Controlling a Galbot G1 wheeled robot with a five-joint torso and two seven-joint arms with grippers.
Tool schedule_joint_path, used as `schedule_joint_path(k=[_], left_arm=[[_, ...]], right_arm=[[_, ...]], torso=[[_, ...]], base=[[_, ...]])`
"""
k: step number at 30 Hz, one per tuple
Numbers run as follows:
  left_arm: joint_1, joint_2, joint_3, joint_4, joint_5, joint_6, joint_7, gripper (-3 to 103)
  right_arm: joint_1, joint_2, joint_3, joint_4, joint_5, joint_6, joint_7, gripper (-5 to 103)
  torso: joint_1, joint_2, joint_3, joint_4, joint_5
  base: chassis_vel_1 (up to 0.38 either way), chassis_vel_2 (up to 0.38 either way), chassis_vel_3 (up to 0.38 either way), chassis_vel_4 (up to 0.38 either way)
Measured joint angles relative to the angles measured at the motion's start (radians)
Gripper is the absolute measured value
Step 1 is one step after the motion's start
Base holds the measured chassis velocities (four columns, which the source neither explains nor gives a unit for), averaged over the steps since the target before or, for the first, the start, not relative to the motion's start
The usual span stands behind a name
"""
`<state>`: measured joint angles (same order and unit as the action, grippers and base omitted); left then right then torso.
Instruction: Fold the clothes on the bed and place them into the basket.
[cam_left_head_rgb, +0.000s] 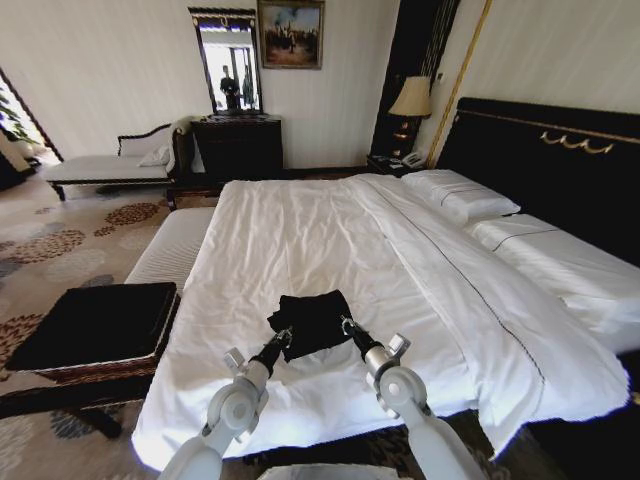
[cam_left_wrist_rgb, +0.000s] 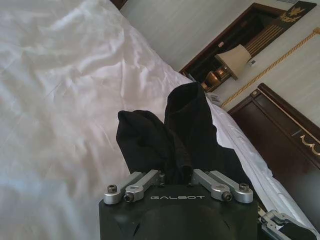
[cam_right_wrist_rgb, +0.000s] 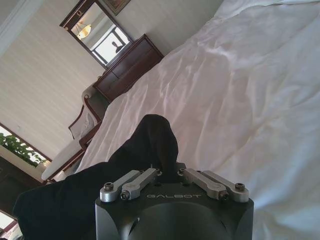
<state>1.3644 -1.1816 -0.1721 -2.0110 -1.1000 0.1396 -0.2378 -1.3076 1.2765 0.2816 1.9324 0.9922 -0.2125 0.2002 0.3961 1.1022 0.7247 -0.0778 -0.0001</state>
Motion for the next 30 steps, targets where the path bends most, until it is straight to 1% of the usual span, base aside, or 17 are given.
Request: schedule_joint_path(k=[4, 11, 15, 20, 23, 27, 30], left_arm=[[0.018, -0.003, -0.002, -0.015, 0.049, 0.000, 0.000, 11], [0.016, -0.004, 0.003, -0.016, 0.061, 0.000, -0.001, 11], [0.013, -0.003, 0.003, -0.020, 0.057, 0.000, -0.003, 11], [0.016, 0.003, -0.004, -0.027, 0.050, 0.000, -0.005, 11], [0.019, 0.008, -0.011, -0.033, 0.047, 0.000, -0.006, 11], [0.026, 0.009, -0.020, -0.040, 0.045, -0.001, -0.006, 11], [0.032, 0.011, -0.024, -0.045, 0.045, -0.001, -0.005, 11]], right_arm=[[-0.014, 0.015, -0.007, 0.020, -0.018, 0.007, 0.008, 6], [-0.016, 0.017, -0.009, 0.024, -0.021, 0.008, 0.011, 6], [-0.017, 0.022, -0.015, 0.026, -0.021, 0.008, 0.012, 6], [-0.018, 0.039, -0.027, 0.027, -0.034, 0.006, 0.012, 6], [-0.019, 0.047, -0.032, 0.027, -0.039, 0.003, 0.013, 6], [-0.024, 0.052, -0.034, 0.028, -0.043, 0.002, 0.013, 6], [-0.026, 0.055, -0.035, 0.029, -0.044, 0.002, 0.013, 6]], torso=[[0.000, 0.000, 0.000, -0.0001, 0.0000], [0.000, 0.000, 0.000, -0.0001, 0.0002], [0.000, 0.000, 0.000, -0.0002, 0.0001], [0.000, 0.000, 0.000, -0.0001, -0.0002], [0.000, 0.000, 0.000, 0.0004, -0.0001], [0.000, 0.000, 0.000, -0.0002, -0.0001], [0.000, 0.000, 0.000, -0.0001, 0.0001]], base=[[0.000, 0.000, 0.000, 0.000], [0.041, 0.038, -0.042, -0.033], [0.143, 0.105, -0.128, -0.160], [0.216, 0.230, -0.228, -0.243], [0.304, 0.293, -0.277, -0.277], [0.320, 0.307, -0.308, -0.310], [0.312, 0.318, -0.319, -0.340]])
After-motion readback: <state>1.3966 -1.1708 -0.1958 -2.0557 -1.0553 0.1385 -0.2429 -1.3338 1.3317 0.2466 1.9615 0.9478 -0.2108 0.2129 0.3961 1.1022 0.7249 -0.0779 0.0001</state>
